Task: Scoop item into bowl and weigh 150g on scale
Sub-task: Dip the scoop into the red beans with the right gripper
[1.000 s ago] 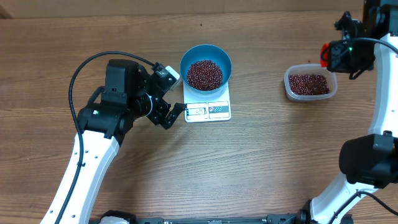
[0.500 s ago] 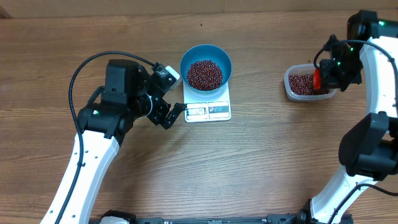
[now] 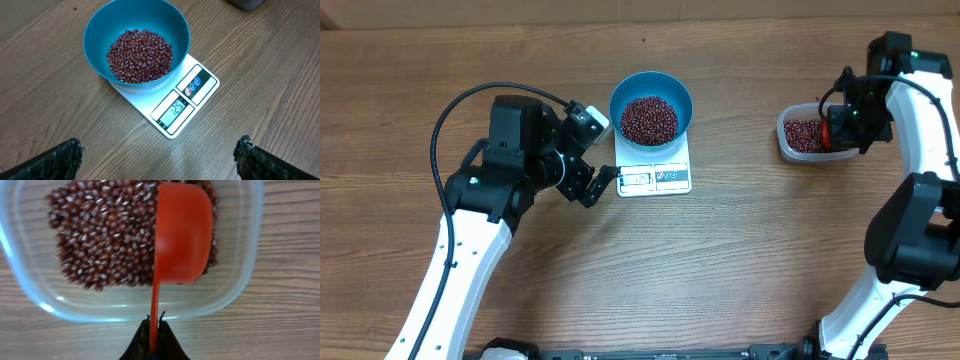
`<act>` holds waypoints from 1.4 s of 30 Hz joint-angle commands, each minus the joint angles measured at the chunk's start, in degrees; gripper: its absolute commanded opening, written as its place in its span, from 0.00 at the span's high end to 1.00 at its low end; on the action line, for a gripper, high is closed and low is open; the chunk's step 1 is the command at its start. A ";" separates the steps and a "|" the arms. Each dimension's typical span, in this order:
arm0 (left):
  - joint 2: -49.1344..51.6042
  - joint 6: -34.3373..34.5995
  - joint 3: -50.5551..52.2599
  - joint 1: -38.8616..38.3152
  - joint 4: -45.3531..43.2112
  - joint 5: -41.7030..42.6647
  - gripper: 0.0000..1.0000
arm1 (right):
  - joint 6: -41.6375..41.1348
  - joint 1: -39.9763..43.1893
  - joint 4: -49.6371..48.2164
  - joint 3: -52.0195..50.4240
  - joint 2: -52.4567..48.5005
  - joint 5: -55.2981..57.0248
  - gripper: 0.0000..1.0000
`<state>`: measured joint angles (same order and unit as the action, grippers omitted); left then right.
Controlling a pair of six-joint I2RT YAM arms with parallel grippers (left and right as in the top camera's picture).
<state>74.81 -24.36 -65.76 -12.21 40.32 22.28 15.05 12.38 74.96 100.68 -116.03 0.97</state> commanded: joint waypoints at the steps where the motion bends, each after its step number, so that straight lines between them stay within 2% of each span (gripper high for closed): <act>1: 0.11 0.37 -0.20 0.57 -0.04 0.17 0.01 | 0.22 0.24 -2.21 -1.25 0.00 3.56 0.96; 13: 0.11 0.39 -0.20 0.57 -0.04 0.15 0.00 | 1.77 -0.04 -2.67 -2.38 -2.38 3.34 0.96; 42: 0.11 0.37 -0.17 0.57 -0.02 0.15 0.01 | 3.19 -0.48 0.15 -2.38 -2.78 -22.73 0.96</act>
<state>74.81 -24.36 -65.76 -12.21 40.32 22.28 18.00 12.27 75.09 98.83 -118.30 -16.99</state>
